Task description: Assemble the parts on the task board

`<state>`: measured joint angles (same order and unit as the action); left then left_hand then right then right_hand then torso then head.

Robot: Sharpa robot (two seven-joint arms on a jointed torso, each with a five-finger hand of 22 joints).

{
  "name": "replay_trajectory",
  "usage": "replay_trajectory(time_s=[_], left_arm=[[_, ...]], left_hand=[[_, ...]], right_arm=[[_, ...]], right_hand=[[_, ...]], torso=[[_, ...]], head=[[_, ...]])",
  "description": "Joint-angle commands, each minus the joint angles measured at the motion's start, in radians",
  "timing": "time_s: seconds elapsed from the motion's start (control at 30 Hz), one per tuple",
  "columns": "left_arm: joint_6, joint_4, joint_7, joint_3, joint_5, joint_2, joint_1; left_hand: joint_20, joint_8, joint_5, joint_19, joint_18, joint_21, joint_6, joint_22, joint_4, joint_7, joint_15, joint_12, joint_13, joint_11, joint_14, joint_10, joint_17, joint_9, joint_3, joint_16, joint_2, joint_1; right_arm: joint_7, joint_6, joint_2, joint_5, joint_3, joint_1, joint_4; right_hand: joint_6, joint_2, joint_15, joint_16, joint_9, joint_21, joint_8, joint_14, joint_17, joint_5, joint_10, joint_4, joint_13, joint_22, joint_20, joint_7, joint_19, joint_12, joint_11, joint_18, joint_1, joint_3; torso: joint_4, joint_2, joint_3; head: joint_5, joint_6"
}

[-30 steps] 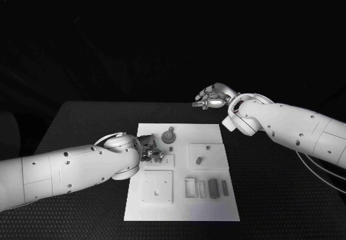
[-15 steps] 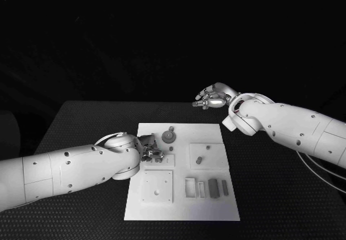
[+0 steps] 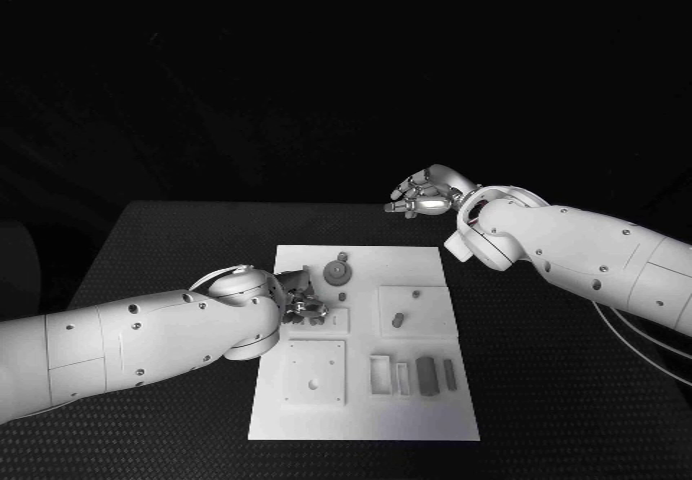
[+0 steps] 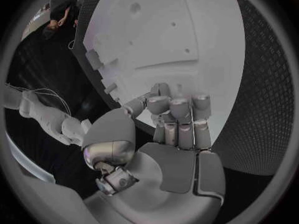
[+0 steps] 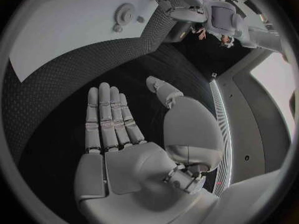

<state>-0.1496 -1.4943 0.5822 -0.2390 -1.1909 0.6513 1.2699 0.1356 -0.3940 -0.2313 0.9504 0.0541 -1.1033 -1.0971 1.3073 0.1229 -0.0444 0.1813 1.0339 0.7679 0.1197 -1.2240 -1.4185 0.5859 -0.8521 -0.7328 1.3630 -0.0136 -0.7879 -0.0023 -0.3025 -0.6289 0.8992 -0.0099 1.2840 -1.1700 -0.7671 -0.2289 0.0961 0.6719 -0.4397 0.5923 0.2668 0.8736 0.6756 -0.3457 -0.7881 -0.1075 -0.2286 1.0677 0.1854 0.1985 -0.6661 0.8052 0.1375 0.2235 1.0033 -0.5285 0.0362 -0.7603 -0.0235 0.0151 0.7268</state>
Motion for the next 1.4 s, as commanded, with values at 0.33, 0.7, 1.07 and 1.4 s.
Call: replay_trajectory(time_s=[0.33,0.7,1.07,1.4], left_arm=[[0.019,0.002,-0.001,0.000,-0.009,-0.001,-0.003],[0.057,-0.002,0.003,-0.001,-0.036,-0.004,-0.003],[0.073,-0.001,-0.001,-0.001,-0.075,-0.011,-0.005],[0.085,-0.002,-0.002,-0.001,-0.075,-0.015,-0.008]], left_hand=[[0.132,-0.003,-0.002,0.002,0.009,-0.003,-0.147,0.014,0.000,0.070,0.022,-0.003,-0.001,0.014,-0.015,0.024,-0.001,-0.002,-0.006,0.003,0.042,-0.052],[0.132,-0.003,0.000,0.001,0.009,-0.003,-0.146,0.014,-0.001,0.070,0.023,-0.003,-0.002,0.014,-0.015,0.024,-0.002,-0.002,-0.005,0.003,0.040,-0.054],[0.132,-0.002,-0.028,-0.001,0.009,-0.004,-0.152,0.015,0.016,0.070,0.020,0.002,-0.002,0.013,-0.016,0.021,-0.004,0.001,0.007,0.008,0.027,-0.064],[0.131,-0.002,-0.084,-0.002,0.008,-0.006,-0.162,0.016,0.019,0.071,0.018,0.012,0.000,0.015,-0.018,0.020,-0.003,0.006,0.019,0.019,0.041,-0.043]], right_arm=[[0.011,0.012,0.000,-0.003,0.000,-0.002,-0.002],[0.011,0.017,-0.001,-0.006,0.000,-0.004,-0.004],[0.011,0.019,-0.001,-0.007,0.000,-0.004,-0.006],[0.011,0.020,-0.001,-0.007,0.000,-0.004,-0.007]], right_hand=[[0.009,-0.001,0.003,0.004,0.002,-0.005,0.004,-0.007,-0.002,-0.006,0.006,0.004,0.002,0.002,0.007,0.023,0.002,0.006,0.003,0.012,-0.009,0.001],[0.009,-0.001,0.003,0.005,0.002,-0.005,0.004,-0.007,-0.002,-0.007,0.007,0.005,0.004,0.002,0.007,0.023,0.002,0.007,0.003,0.012,-0.010,0.002],[0.010,-0.001,0.003,0.005,0.003,-0.006,0.004,-0.008,-0.003,-0.008,0.007,0.006,0.005,0.003,0.008,0.023,0.003,0.007,0.003,0.013,-0.011,0.002],[0.010,-0.001,0.003,0.005,0.003,-0.006,0.004,-0.008,-0.003,-0.009,0.008,0.006,0.006,0.003,0.008,0.023,0.003,0.008,0.003,0.013,-0.011,0.003]], torso=[[-0.0001,0.000,-0.0006],[-0.0006,0.000,-0.0003],[-0.0009,0.000,0.0003],[-0.0007,0.000,0.0006]], head=[[-0.002,0.001],[-0.003,0.006],[-0.003,0.005],[-0.002,0.005]])
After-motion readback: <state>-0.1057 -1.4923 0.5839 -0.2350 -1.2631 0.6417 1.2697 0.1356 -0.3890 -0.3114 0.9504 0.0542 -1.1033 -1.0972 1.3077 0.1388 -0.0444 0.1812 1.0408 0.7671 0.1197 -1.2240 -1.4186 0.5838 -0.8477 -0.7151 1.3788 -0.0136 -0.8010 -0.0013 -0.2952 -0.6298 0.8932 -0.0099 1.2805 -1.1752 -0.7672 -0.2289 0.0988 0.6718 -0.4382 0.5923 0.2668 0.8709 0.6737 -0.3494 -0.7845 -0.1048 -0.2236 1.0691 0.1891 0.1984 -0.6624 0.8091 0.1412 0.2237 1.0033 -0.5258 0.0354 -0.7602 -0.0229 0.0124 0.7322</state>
